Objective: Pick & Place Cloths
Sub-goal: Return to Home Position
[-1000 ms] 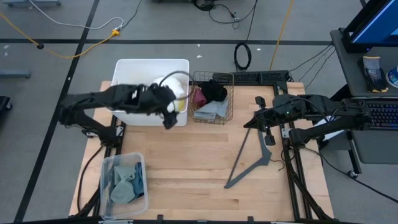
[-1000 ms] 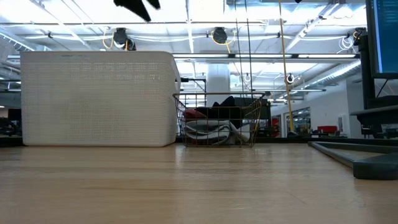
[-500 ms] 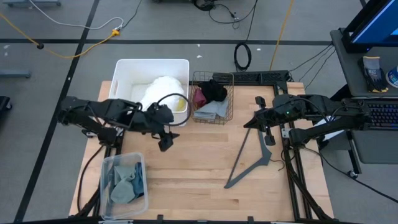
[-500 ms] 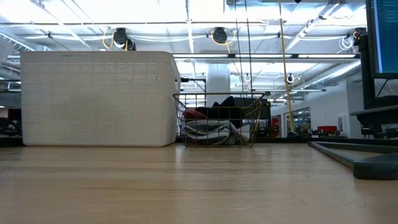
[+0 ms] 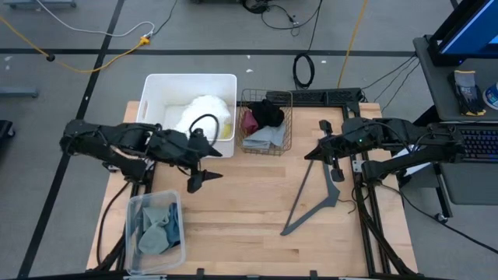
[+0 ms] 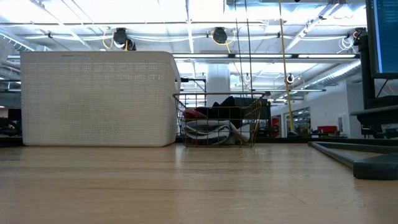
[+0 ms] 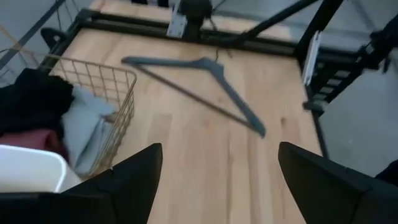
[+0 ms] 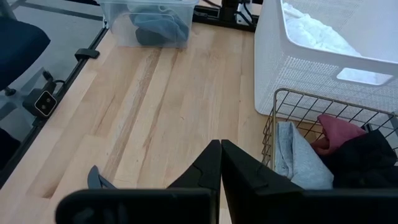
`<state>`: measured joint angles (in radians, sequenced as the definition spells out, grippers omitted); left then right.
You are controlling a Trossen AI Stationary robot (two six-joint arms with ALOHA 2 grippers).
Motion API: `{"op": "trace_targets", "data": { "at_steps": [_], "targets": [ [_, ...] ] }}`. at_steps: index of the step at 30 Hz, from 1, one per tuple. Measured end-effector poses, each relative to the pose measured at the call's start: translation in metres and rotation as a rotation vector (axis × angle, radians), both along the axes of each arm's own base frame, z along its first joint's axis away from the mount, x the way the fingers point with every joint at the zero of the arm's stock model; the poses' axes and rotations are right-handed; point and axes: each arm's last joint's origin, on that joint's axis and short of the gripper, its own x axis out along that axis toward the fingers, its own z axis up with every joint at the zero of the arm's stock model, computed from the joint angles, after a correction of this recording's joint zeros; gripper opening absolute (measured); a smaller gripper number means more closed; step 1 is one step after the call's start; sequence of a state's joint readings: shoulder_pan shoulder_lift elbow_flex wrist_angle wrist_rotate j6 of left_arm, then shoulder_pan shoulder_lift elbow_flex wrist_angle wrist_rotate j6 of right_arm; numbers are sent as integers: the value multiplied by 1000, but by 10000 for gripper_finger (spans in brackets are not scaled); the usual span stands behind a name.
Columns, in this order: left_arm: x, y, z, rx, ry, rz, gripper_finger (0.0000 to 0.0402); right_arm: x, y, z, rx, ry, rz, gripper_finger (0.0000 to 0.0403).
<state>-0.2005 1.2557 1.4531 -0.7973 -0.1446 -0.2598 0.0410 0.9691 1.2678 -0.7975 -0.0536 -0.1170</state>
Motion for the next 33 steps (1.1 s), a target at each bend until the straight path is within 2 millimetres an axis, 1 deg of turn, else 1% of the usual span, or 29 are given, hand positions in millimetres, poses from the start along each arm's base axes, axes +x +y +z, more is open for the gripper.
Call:
{"op": "trace_targets", "data": {
  "at_steps": [5,12,17,21,26,31,33],
  "targets": [
    [-23,2,-24,-36,-103,-17,326,0,0,0,3,1,-1,4],
    [-64,11,-55,-57,-211,-15,328,0,0,0,2,-2,-1,4],
    [-93,18,-72,-47,-278,12,322,0,0,0,0,-1,1,4],
    [-113,23,-87,-19,-332,11,325,0,0,0,-17,-3,15,4],
    [-135,28,-105,-22,-386,16,326,-2,0,0,-26,-13,21,4],
    [-152,32,-119,-5,-457,26,318,-12,0,-12,-18,-55,16,4],
    [-157,33,-124,5,-487,21,317,-19,-1,-18,-5,-83,9,4]
  ]
}}
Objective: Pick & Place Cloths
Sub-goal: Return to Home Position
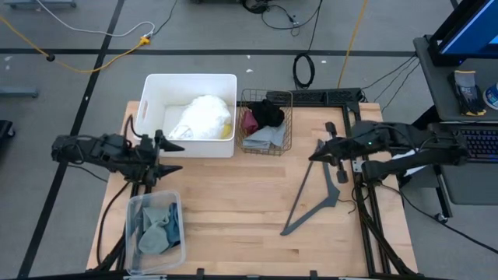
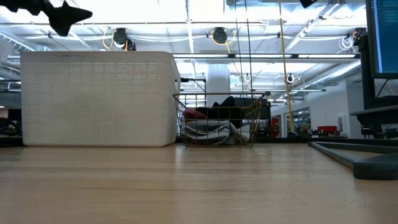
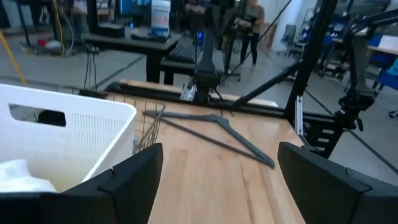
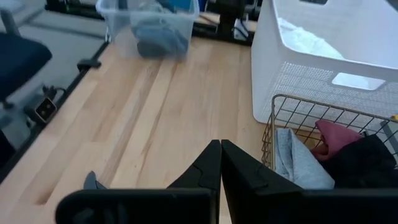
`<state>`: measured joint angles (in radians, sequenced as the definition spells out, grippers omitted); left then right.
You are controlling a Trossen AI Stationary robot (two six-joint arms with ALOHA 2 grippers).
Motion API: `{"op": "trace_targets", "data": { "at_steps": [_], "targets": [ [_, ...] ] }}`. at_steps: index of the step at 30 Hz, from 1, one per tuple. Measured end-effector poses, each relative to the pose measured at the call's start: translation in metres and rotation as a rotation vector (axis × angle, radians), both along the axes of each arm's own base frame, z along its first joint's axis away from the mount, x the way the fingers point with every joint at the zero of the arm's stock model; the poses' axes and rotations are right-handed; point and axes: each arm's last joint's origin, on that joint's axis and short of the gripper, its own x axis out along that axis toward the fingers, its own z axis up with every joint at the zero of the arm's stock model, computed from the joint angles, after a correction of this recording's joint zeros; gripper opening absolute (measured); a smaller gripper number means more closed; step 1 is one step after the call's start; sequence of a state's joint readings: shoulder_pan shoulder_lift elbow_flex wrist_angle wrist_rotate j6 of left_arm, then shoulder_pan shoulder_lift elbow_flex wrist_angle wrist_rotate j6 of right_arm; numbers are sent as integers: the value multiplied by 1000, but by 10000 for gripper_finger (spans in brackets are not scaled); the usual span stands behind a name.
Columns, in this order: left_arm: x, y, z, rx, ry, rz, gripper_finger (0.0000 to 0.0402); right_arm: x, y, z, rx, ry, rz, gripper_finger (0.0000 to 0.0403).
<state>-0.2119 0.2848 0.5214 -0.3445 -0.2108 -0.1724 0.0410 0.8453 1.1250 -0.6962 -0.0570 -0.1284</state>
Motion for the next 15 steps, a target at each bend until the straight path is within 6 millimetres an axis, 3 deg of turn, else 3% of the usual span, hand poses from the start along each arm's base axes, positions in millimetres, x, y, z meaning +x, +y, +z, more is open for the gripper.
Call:
{"op": "trace_targets", "data": {
  "at_steps": [15],
  "targets": [
    [-20,4,-37,24,-90,-15,317,-61,-3,-25,28,-201,-9,4]
  ]
}}
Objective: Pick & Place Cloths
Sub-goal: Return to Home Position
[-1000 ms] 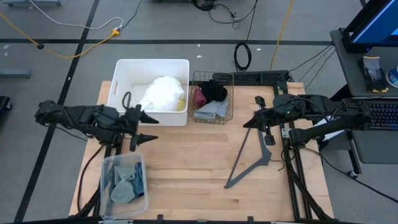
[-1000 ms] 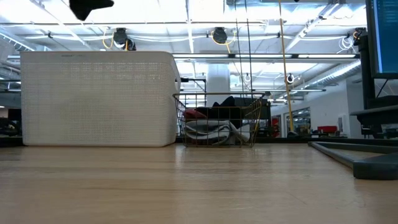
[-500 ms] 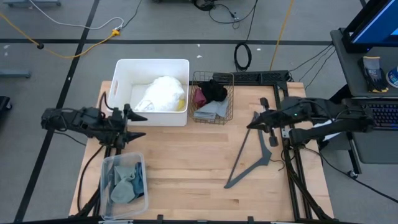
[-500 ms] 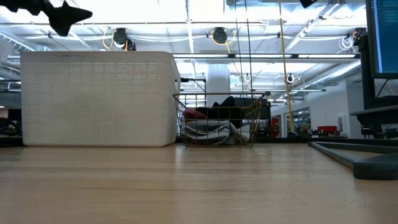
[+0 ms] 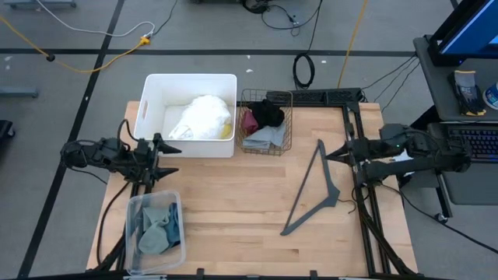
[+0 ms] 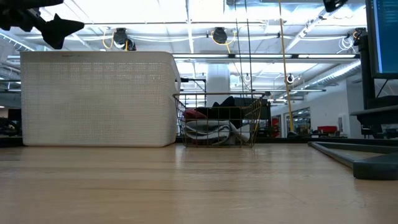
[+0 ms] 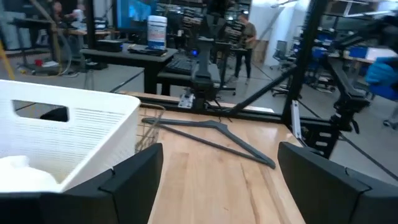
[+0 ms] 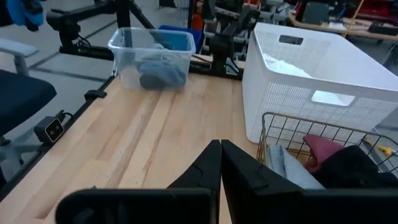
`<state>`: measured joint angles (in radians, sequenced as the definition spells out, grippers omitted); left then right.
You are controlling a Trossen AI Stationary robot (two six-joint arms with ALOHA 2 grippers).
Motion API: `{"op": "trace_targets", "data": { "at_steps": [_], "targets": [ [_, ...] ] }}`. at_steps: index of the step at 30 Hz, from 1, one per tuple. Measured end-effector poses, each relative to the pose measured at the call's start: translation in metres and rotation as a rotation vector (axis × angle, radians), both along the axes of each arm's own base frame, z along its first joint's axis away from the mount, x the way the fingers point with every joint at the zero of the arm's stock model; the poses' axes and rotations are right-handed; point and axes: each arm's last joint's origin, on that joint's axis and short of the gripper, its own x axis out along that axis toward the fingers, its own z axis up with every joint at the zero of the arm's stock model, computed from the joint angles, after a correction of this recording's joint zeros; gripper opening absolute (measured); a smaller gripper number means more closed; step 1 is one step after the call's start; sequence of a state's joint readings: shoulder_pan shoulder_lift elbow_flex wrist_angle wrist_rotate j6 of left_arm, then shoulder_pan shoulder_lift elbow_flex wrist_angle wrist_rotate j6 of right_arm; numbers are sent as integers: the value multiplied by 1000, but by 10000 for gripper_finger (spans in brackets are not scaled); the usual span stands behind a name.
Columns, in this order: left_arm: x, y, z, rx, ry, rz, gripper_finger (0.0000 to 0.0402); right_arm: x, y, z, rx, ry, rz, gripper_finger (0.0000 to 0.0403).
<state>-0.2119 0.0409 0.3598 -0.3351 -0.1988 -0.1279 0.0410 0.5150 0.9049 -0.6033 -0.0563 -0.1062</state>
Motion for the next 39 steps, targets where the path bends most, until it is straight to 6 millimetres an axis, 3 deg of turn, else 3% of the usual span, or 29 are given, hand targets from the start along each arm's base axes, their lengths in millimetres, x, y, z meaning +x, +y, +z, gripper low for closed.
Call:
{"op": "trace_targets", "data": {
  "at_steps": [9,24,39],
  "targets": [
    [0,-2,-11,21,5,-62,314,-18,-1,-29,57,-52,-14,4],
    [16,-7,-38,11,-33,-123,315,-10,0,-87,116,-127,-24,4],
    [16,-7,-39,22,-32,-118,324,6,2,-143,140,-181,29,4]
  ]
}}
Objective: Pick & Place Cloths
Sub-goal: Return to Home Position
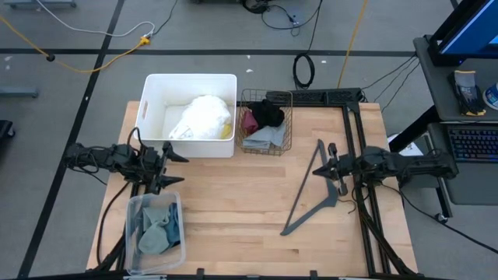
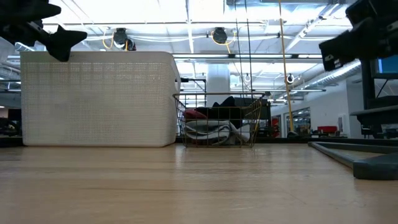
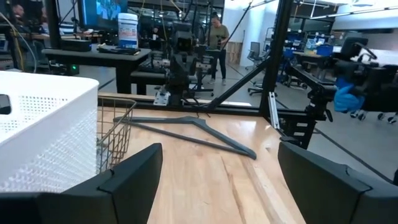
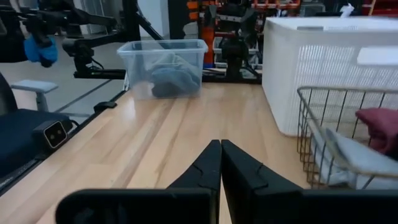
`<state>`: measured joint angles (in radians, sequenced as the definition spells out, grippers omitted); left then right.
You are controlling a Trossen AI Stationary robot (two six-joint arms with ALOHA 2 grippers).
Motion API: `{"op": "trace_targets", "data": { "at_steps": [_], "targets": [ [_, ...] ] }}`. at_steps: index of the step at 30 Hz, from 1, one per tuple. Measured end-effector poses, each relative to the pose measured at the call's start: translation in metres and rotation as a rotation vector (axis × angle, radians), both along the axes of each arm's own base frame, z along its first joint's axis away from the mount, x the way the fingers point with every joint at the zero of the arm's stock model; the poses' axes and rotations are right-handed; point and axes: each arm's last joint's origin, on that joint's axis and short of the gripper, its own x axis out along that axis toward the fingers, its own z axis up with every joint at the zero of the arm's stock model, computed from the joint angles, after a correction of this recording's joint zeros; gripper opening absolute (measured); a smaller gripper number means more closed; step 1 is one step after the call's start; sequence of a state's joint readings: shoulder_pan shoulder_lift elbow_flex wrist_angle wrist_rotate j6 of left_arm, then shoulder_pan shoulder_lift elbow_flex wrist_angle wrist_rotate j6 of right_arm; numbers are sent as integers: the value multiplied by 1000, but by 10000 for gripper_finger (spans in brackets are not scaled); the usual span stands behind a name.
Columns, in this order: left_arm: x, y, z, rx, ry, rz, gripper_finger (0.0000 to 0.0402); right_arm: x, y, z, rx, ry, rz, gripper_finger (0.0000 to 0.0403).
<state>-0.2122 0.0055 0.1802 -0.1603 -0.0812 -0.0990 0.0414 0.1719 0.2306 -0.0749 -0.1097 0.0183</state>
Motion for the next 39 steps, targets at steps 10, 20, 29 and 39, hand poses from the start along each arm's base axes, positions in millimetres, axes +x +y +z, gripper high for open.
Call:
{"op": "trace_targets", "data": {
  "at_steps": [10,20,29,39],
  "targets": [
    [0,1,1,-3,-12,32,324,6,0,-32,83,-35,-8,4],
    [0,0,1,21,-17,16,324,7,0,-29,124,-64,-9,4],
    [-1,-2,9,43,-102,-60,324,7,0,-30,121,-59,-10,4],
    [-2,-6,10,55,-118,-208,324,7,0,-30,121,-58,-10,4]
  ]
}}
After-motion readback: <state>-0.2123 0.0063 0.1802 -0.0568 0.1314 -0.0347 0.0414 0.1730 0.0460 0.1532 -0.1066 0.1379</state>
